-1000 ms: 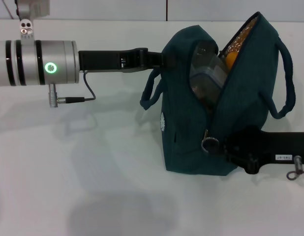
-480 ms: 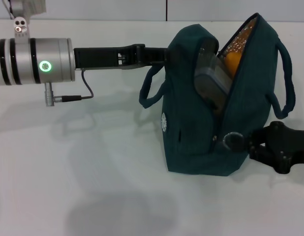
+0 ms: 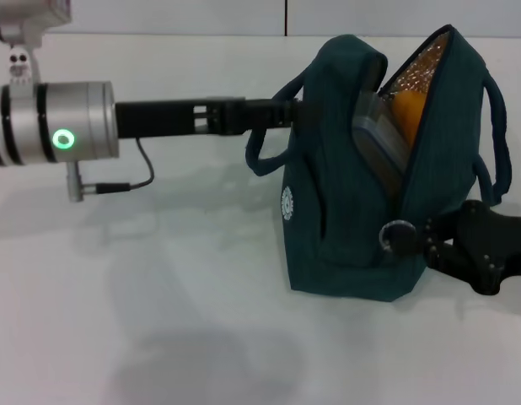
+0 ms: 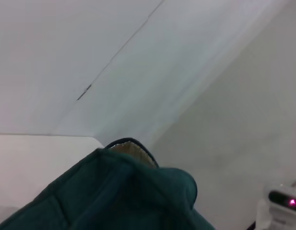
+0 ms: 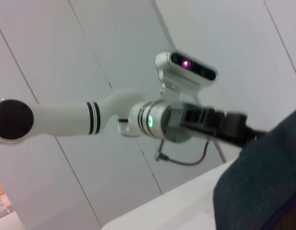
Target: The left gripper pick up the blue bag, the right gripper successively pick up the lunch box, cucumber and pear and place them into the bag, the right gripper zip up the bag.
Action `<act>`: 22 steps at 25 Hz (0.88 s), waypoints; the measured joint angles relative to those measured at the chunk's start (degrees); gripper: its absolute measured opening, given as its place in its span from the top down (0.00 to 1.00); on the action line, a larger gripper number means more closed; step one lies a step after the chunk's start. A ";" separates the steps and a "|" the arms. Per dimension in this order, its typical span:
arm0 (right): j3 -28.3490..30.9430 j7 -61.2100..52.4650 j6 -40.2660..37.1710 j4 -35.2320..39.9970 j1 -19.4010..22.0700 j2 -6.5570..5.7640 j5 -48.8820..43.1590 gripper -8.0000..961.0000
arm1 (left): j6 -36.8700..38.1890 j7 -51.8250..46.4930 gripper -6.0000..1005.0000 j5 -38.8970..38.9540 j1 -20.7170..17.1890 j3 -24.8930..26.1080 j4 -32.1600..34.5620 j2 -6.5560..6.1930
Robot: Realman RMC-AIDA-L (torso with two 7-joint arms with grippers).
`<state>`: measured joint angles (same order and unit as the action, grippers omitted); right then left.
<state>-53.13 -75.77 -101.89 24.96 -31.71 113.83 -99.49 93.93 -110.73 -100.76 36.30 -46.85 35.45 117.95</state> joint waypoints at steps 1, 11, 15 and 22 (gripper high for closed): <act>0.15 0.09 -0.27 0.38 -0.02 0.03 0.15 0.98 | -0.02 0.93 0.44 -0.01 -0.46 0.00 0.01 -0.03; 0.37 0.12 -1.82 3.31 -1.81 0.21 2.44 0.98 | -3.47 15.93 0.34 -0.23 -9.00 0.00 -2.01 1.56; 0.39 -0.19 -1.86 3.77 -2.97 0.05 4.40 0.98 | -4.23 25.75 0.34 0.99 -9.69 0.05 -9.16 1.63; 0.21 -1.45 -0.18 4.07 -4.61 -0.39 7.87 0.98 | -4.90 32.39 0.34 1.19 -9.60 -0.26 -13.53 1.81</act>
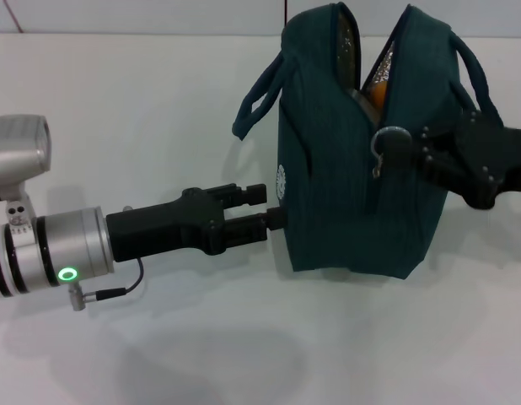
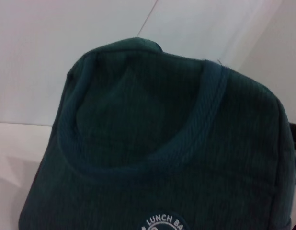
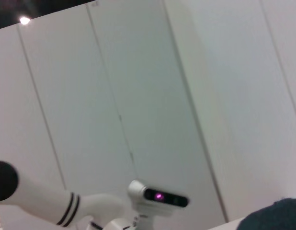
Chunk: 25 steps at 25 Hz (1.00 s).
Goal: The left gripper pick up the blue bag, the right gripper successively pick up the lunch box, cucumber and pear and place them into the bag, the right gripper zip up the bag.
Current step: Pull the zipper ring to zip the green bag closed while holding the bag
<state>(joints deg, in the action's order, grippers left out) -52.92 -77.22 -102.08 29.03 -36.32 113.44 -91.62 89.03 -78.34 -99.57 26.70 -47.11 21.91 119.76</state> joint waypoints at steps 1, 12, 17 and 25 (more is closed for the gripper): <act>-0.20 -0.26 0.30 0.06 -0.14 -0.04 0.01 0.98 | -0.02 0.29 0.34 0.00 0.09 -0.03 -0.10 0.00; -2.58 -1.95 1.39 0.80 -1.66 0.48 0.50 0.98 | -0.12 2.75 0.34 0.00 1.54 -0.18 -1.98 0.21; -1.73 -2.10 3.57 0.68 -1.61 0.55 1.61 0.98 | 0.20 2.67 0.34 -0.03 1.87 -0.18 -2.09 0.12; -3.60 -2.18 6.92 0.40 -1.84 1.00 -2.30 0.98 | 4.26 -1.80 0.34 -0.43 2.06 -0.25 -1.05 -0.37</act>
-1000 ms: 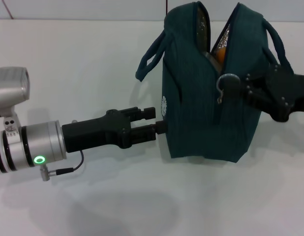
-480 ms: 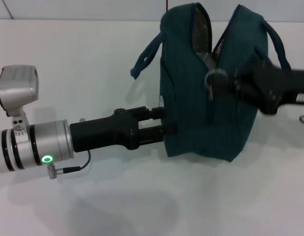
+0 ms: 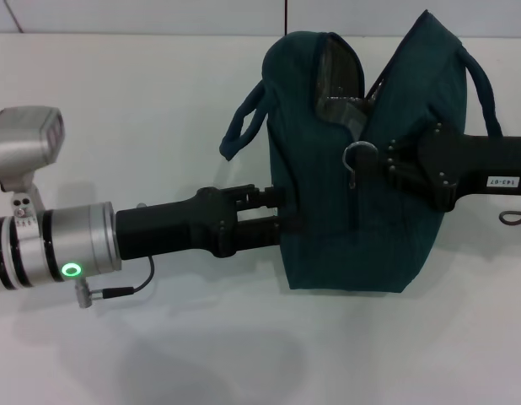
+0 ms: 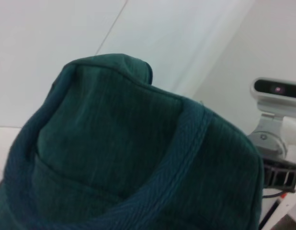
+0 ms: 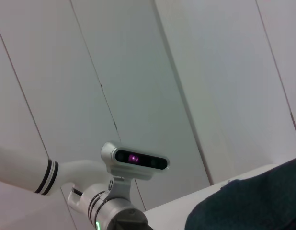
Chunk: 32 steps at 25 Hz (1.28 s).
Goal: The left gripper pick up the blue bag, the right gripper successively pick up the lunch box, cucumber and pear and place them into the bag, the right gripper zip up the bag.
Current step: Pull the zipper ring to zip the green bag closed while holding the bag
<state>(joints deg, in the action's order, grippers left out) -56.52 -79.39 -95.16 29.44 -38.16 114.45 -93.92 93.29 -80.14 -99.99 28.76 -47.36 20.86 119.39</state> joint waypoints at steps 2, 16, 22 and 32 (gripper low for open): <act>-0.09 0.26 0.02 0.20 -0.02 0.15 -0.04 0.98 | 0.43 -1.93 0.34 -0.40 0.26 -0.21 0.42 -0.03; -0.57 2.54 -0.40 -0.20 -1.81 0.74 -0.03 0.97 | -1.91 -6.97 0.34 -0.85 0.40 -1.52 -0.48 0.79; -0.22 2.57 -0.89 -0.09 -1.40 0.77 0.41 0.97 | -3.88 -4.92 0.34 0.42 0.51 -1.50 -1.68 0.87; -0.11 2.58 -1.74 -0.13 -1.41 0.85 4.22 0.97 | -6.05 2.95 0.39 2.14 0.58 -1.50 -4.05 0.92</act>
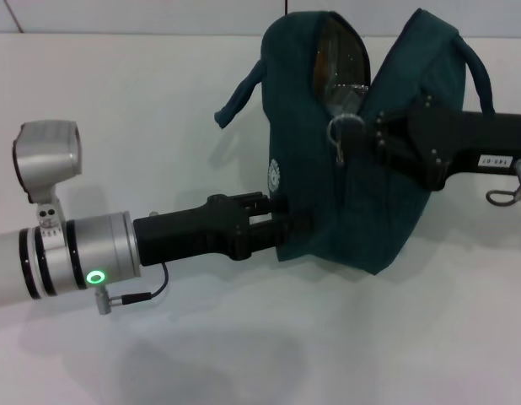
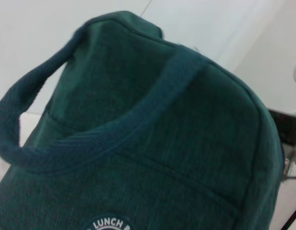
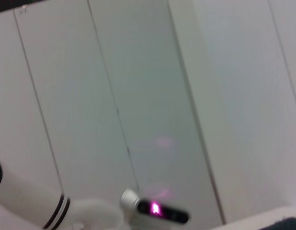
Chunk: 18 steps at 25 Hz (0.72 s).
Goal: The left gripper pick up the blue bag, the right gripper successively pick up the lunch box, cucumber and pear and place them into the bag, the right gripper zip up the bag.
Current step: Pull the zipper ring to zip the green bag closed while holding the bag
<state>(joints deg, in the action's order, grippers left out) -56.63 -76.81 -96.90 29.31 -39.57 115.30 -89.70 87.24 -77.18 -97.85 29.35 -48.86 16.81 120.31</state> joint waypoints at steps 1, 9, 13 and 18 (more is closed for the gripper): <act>0.02 0.00 0.06 -0.01 0.07 0.00 0.63 0.97 | -0.10 1.05 0.41 0.01 0.00 0.00 -0.22 0.00; 0.12 -0.01 0.38 -0.14 0.12 0.01 2.15 0.97 | -1.31 7.97 0.58 0.04 0.08 0.15 -2.56 0.10; 0.12 -0.04 0.39 -0.22 0.10 0.01 2.20 0.97 | -1.47 9.42 0.67 1.05 0.10 0.14 -3.18 0.17; 0.13 -0.03 0.47 -0.39 0.23 0.01 2.35 0.97 | -1.56 10.70 0.87 2.02 0.16 -0.03 -3.71 0.18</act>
<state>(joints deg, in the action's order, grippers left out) -56.50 -76.85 -96.43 28.92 -39.34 115.31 -87.35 85.68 -66.49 -95.84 29.50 -48.89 13.10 120.49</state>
